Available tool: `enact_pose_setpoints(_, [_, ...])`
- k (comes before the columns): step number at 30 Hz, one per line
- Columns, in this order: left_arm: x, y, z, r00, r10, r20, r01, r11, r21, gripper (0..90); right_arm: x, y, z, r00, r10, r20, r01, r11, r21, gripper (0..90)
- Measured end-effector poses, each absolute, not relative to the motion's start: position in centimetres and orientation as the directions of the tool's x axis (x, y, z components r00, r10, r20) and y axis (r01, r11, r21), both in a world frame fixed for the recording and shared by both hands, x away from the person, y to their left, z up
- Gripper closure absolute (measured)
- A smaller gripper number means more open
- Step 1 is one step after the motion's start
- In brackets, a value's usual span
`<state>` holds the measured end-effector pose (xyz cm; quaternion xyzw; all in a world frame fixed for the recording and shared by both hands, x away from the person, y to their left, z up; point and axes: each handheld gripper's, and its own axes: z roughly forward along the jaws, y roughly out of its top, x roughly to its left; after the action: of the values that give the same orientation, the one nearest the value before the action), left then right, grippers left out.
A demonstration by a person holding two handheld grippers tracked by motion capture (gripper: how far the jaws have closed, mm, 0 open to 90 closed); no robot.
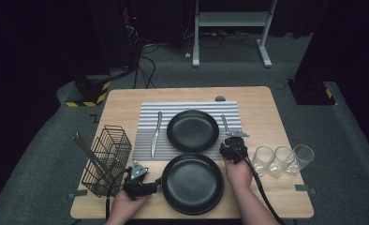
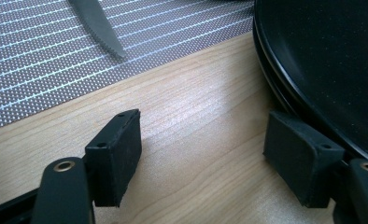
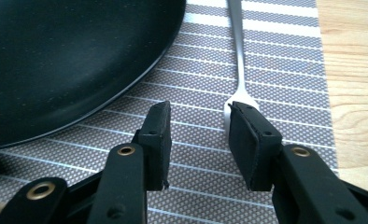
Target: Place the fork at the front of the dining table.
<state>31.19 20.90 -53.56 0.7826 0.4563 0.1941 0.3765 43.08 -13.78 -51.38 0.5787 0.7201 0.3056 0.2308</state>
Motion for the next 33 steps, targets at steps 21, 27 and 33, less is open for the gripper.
enact_pose_setpoints(21, [31.19, 20.89, -53.56, 0.508, 0.861, -0.039, 0.567, -0.3, 0.767, 28.0, 43.03, -13.59, -51.35, -0.212, 0.977, 0.022, 0.702, 0.137, 0.699, 56.4])
enact_pose_setpoints(27, [31.2, 20.89, -53.56, 0.508, 0.86, -0.039, 0.567, -0.3, 0.767, 28.0, 43.14, -13.63, -51.22, -0.217, 0.976, 0.015, 0.699, 0.145, 0.7, 56.4])
enact_pose_setpoints(33, [31.2, 20.89, -53.56, 0.508, 0.86, -0.039, 0.567, -0.3, 0.767, 28.0, 43.18, -13.94, -51.02, -0.181, 0.983, -0.028, 0.7, 0.149, 0.699, 53.8])
